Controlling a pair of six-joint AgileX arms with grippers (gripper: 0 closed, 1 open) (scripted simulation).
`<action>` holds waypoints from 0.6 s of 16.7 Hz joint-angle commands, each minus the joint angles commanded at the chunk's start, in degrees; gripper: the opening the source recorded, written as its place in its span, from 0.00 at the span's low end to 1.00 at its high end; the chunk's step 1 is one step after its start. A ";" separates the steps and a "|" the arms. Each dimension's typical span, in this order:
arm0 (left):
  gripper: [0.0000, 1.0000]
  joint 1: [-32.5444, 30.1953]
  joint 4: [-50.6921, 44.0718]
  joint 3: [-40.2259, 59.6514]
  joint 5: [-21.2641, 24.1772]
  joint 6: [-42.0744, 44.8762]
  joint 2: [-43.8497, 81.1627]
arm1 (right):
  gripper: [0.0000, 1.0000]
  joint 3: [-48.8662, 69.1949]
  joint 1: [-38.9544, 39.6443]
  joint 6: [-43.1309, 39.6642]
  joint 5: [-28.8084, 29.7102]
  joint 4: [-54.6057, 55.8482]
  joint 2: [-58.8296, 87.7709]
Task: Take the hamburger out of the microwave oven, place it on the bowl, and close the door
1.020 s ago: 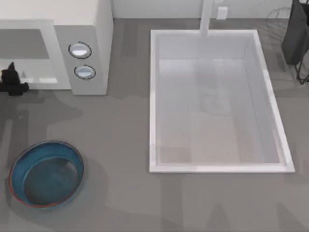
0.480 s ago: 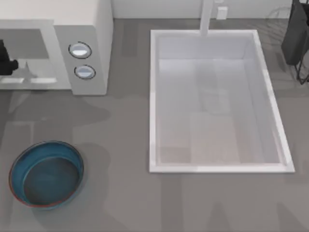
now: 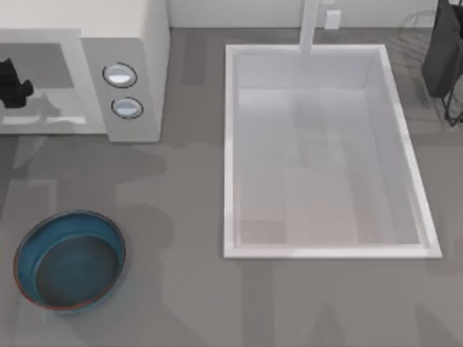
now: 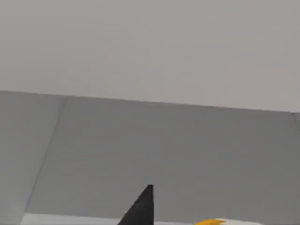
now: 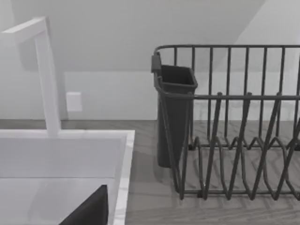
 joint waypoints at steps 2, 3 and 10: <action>0.00 -1.92 -5.69 2.39 -2.23 -5.89 -0.02 | 1.00 0.00 0.00 0.00 0.00 0.00 0.00; 0.00 -3.11 -9.22 3.85 -3.60 -9.55 0.01 | 1.00 0.00 0.00 0.00 0.00 0.00 0.00; 0.00 -14.75 -43.49 17.27 -16.73 -45.32 1.69 | 1.00 0.00 0.00 0.00 0.00 0.00 0.00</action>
